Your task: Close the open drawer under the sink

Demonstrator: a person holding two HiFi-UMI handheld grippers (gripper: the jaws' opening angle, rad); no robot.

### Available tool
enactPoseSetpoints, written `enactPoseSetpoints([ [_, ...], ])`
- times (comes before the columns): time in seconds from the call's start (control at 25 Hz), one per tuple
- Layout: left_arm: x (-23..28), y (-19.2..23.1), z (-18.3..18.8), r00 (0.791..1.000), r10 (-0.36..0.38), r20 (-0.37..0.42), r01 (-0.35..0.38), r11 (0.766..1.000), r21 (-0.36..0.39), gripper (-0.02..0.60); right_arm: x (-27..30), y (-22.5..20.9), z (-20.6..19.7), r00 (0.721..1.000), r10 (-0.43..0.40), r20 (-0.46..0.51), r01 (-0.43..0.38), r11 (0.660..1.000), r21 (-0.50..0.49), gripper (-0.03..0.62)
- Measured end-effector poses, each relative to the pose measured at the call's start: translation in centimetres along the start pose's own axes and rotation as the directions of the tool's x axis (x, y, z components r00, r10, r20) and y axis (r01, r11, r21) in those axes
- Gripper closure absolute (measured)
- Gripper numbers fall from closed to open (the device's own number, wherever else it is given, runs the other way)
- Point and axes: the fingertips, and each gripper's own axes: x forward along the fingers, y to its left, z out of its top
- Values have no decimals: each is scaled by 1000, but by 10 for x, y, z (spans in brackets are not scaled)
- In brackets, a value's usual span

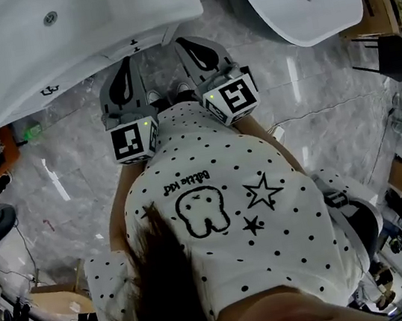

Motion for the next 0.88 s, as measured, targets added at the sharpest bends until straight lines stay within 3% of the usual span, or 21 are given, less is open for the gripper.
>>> enactPoseSetpoints([
  [0.48, -21, 17, -11, 998, -56, -36, 57, 998, 17, 577, 15, 46, -22, 998, 53, -43, -52, 998, 27, 580],
  [0.88, -26, 22, -15, 999, -41, -33, 41, 999, -21, 577, 15, 52, -29, 996, 50, -74, -47, 998, 38, 580],
])
